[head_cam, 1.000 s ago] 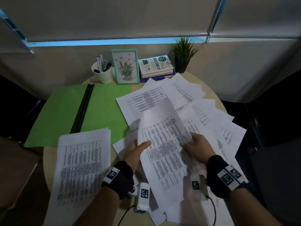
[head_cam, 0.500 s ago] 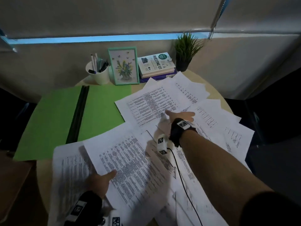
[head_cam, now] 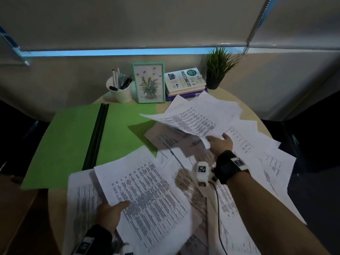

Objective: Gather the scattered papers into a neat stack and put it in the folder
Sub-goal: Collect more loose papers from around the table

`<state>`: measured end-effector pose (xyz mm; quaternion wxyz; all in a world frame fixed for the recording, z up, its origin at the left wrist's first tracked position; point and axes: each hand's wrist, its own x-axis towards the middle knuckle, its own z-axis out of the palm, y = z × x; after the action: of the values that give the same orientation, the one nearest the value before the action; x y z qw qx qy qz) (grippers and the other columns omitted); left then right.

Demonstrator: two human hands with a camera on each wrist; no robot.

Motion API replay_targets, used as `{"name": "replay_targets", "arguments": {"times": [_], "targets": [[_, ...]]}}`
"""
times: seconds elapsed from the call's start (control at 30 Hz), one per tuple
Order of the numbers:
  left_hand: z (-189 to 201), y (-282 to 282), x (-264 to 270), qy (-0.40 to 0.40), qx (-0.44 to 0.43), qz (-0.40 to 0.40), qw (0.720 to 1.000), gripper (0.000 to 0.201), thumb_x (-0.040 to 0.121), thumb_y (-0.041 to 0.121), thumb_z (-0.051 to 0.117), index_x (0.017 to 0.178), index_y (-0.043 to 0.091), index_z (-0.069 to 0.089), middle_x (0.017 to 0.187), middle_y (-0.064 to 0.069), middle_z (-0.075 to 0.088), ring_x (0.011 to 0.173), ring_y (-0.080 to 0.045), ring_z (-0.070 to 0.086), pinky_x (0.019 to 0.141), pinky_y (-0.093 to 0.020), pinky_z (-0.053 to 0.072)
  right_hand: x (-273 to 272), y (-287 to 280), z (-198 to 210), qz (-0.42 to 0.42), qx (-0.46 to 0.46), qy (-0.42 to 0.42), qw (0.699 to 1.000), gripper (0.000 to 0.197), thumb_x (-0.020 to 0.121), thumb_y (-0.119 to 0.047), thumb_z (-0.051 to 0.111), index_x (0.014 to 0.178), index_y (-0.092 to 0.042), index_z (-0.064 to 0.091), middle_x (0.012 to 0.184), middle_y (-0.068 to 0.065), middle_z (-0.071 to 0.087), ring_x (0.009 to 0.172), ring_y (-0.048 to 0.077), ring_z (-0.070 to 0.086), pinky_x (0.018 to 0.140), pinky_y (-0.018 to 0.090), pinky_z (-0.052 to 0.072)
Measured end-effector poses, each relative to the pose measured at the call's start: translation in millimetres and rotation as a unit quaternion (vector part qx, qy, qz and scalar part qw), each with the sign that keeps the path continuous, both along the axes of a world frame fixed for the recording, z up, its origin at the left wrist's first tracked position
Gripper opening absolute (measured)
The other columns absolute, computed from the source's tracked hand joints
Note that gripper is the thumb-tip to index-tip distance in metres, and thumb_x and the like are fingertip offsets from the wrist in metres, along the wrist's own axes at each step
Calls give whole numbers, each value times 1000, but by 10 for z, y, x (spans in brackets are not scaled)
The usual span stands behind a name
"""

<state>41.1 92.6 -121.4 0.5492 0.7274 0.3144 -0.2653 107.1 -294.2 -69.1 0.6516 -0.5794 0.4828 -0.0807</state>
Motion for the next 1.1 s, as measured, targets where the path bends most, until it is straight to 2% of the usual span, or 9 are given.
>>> {"name": "replay_targets", "arguments": {"times": [0.07,0.17,0.4,0.5,0.57,0.63,0.83,0.93,1.1], "targets": [[29,-13,-42,-7,15,-38,999,47,47,49,91,78,25,65,89,-2,67,89,-28,63,88,-42,49,-246,-103,118,37,39,-49,997,67,67,-8,77,129,0,53,112,21,69,96,33,69,78,40,56],[-163,61,-63,10,-2,-73,997,56,49,54,89,92,26,66,87,1,71,83,-26,66,90,-49,51,-659,-182,293,214,23,-56,975,41,79,4,71,118,-7,62,99,13,75,87,31,73,75,40,59],[320,-309,-268,17,-94,-28,995,20,87,-2,60,104,-10,66,82,-18,72,78,-33,63,73,-41,51,-1313,44,188,499,-66,104,858,26,86,-5,63,105,-22,63,76,-16,70,65,-4,65,66,18,54],[353,-457,-401,24,-111,9,993,21,92,15,62,101,-1,71,96,-24,72,98,-43,64,94,-58,47,-1372,153,156,552,-96,121,819,31,84,-9,61,114,-15,60,79,-5,67,73,14,65,74,32,59],[171,-477,-479,-2,-121,43,992,41,85,54,63,107,21,73,114,-20,68,108,-40,63,100,-59,43,-1397,182,187,591,-149,111,785,16,92,-9,53,107,-4,58,75,0,62,76,14,60,79,25,53],[-18,-450,-516,-28,-110,58,992,63,72,79,57,113,32,65,122,-10,65,110,-30,62,100,-53,45,-1397,184,142,592,-201,112,772,13,96,-8,47,105,-7,57,79,-1,61,79,13,61,75,17,48],[142,-698,-883,-93,12,-78,993,43,74,31,82,112,25,62,108,8,68,104,-21,62,98,-37,45,-1483,256,71,529,-194,92,821,40,93,-35,62,130,-21,54,116,0,68,88,11,60,79,25,51],[104,-728,-947,-107,86,-4,991,37,82,40,73,111,17,67,108,-2,69,98,-26,63,94,-38,48,-1530,-28,115,373,-332,105,860,41,89,-40,62,126,-23,56,123,0,64,101,16,61,97,42,50],[131,-776,-975,-110,96,68,987,40,89,49,60,93,9,63,93,-12,64,86,-29,60,82,-36,48,-1595,-649,87,292,-336,322,836,116,51,-56,88,141,-18,26,140,15,36,128,37,40,105,54,38]]}}
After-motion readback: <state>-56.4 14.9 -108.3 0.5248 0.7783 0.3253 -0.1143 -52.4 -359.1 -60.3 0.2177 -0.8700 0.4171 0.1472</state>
